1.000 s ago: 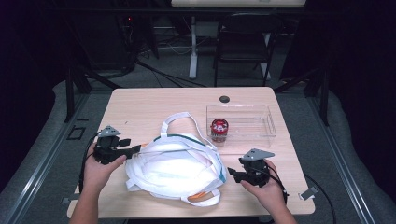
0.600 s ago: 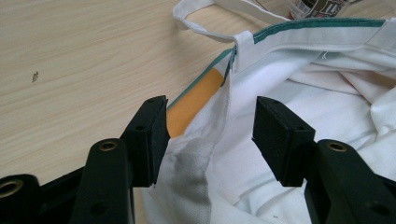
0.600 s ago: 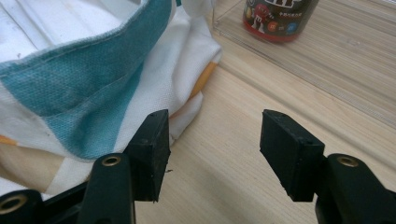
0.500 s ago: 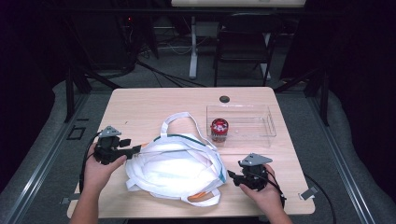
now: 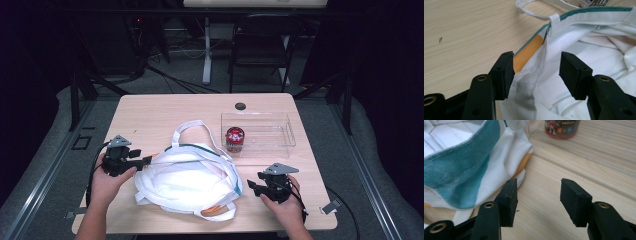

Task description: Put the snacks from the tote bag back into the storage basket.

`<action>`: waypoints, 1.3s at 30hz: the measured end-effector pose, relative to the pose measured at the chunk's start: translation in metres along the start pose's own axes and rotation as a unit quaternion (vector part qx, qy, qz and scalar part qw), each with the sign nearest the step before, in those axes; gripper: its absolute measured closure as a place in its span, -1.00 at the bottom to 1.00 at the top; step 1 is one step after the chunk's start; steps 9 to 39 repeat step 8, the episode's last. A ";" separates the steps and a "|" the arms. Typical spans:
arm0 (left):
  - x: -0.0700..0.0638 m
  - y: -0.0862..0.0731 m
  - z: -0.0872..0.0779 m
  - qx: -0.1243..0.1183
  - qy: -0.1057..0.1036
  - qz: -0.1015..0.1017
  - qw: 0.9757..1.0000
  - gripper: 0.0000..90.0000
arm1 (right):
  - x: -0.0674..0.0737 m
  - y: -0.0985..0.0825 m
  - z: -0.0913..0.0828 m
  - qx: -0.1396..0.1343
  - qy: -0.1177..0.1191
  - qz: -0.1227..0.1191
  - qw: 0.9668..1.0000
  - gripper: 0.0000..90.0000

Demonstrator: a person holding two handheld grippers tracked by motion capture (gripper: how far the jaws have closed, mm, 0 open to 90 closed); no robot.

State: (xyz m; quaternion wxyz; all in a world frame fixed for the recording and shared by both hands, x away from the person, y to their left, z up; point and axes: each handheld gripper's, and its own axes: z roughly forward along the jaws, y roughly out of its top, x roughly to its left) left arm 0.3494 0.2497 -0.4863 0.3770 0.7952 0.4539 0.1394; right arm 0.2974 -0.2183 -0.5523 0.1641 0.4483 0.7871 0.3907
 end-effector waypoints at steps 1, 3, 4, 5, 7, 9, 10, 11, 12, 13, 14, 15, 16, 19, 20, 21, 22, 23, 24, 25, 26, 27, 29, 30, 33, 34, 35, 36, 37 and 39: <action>0.000 0.000 0.000 0.000 0.000 0.000 1.000 0.00 | -0.001 0.000 0.000 0.000 0.004 0.003 1.000 0.05; 0.000 0.000 0.000 0.000 0.000 0.000 1.000 0.00 | -0.002 -0.001 0.001 0.000 0.003 0.008 1.000 0.04; 0.001 0.000 0.000 -0.001 -0.001 0.001 1.000 0.00 | -0.003 -0.001 0.001 0.001 0.003 0.010 1.000 0.03; 0.001 0.000 -0.001 0.000 -0.001 0.001 1.000 0.00 | -0.003 -0.002 0.001 0.002 0.005 0.012 1.000 0.03; 0.002 0.000 0.000 0.000 0.000 -0.002 1.000 0.00 | -0.004 -0.002 0.002 0.007 0.004 0.012 1.000 0.03; 0.002 0.000 0.000 -0.001 0.000 -0.003 1.000 0.00 | -0.004 -0.002 0.002 0.006 0.007 0.014 1.000 0.03; 0.002 0.000 0.000 -0.001 0.000 -0.003 1.000 0.00 | -0.004 -0.002 0.002 0.006 0.007 0.014 1.000 0.03; 0.002 0.000 0.000 -0.001 0.000 -0.003 1.000 0.00 | -0.004 -0.002 0.002 0.006 0.007 0.014 1.000 0.03; 0.002 0.000 0.000 -0.001 0.000 -0.003 1.000 0.00 | -0.004 -0.002 0.002 0.006 0.007 0.014 1.000 0.03; 0.002 0.000 0.000 -0.001 0.000 -0.003 1.000 0.00 | -0.004 -0.002 0.002 0.006 0.007 0.014 1.000 0.03; 0.002 0.000 0.000 -0.001 0.000 -0.003 1.000 0.00 | -0.004 -0.002 0.002 0.006 0.007 0.014 1.000 0.03; 0.002 0.000 0.000 -0.001 0.000 -0.003 1.000 0.00 | -0.004 -0.002 0.002 0.006 0.007 0.014 1.000 0.03; 0.002 0.000 0.000 -0.001 0.000 -0.003 1.000 0.00 | -0.004 -0.002 0.002 0.006 0.007 0.014 1.000 0.03; 0.002 0.000 0.000 -0.001 0.000 -0.003 1.000 0.00 | -0.004 -0.002 0.002 0.006 0.007 0.014 1.000 0.03; 0.002 0.000 0.000 -0.001 0.000 -0.003 1.000 0.00 | -0.004 -0.002 0.002 0.006 0.007 0.014 1.000 0.03; 0.002 0.000 0.000 -0.001 0.000 -0.003 1.000 0.00 | -0.004 -0.002 0.002 0.006 0.007 0.014 1.000 0.03; 0.002 0.000 0.000 -0.001 0.000 -0.003 1.000 0.00 | -0.004 -0.002 0.002 0.006 0.007 0.014 1.000 0.03; 0.002 0.000 0.000 -0.001 0.000 -0.003 1.000 0.00 | -0.004 -0.002 0.002 0.006 0.007 0.014 1.000 0.03; 0.002 0.000 0.000 -0.001 0.000 -0.003 1.000 0.00 | -0.004 -0.002 0.002 0.006 0.007 0.014 1.000 0.03; 0.002 0.000 0.000 -0.001 0.000 -0.003 1.000 0.00 | -0.004 -0.002 0.002 0.006 0.007 0.014 1.000 0.03; 0.002 0.000 0.000 -0.001 0.000 -0.003 1.000 0.00 | -0.004 -0.002 0.002 0.006 0.007 0.014 1.000 0.03; 0.002 0.000 0.000 -0.001 0.000 -0.003 1.000 0.00 | -0.004 -0.002 0.002 0.006 0.007 0.014 1.000 0.03; 0.002 0.000 0.000 -0.001 0.000 -0.003 1.000 0.00 | -0.004 -0.002 0.002 0.006 0.007 0.014 1.000 0.03; 0.002 0.000 0.000 -0.001 0.000 -0.003 1.000 0.00 | -0.004 -0.002 0.002 0.006 0.007 0.014 1.000 0.03; 0.002 0.000 0.000 -0.001 0.000 -0.003 1.000 0.00 | -0.004 -0.002 0.002 0.006 0.007 0.014 1.000 0.03; 0.002 0.000 0.000 -0.001 0.000 -0.003 1.000 0.00 | -0.004 -0.002 0.002 0.006 0.007 0.014 1.000 0.03; 0.002 0.000 0.000 -0.001 0.000 -0.003 1.000 0.00 | -0.004 -0.002 0.002 0.006 0.007 0.014 1.000 0.03; 0.002 0.000 0.000 -0.001 0.000 -0.003 1.000 0.00 | -0.004 -0.002 0.002 0.006 0.007 0.014 1.000 0.03; 0.002 0.000 0.000 -0.001 0.000 -0.003 1.000 0.00 | -0.004 -0.002 0.002 0.006 0.007 0.014 1.000 0.03; 0.002 0.000 0.000 -0.001 0.000 -0.003 1.000 0.00 | -0.004 -0.002 0.002 0.006 0.007 0.014 1.000 0.03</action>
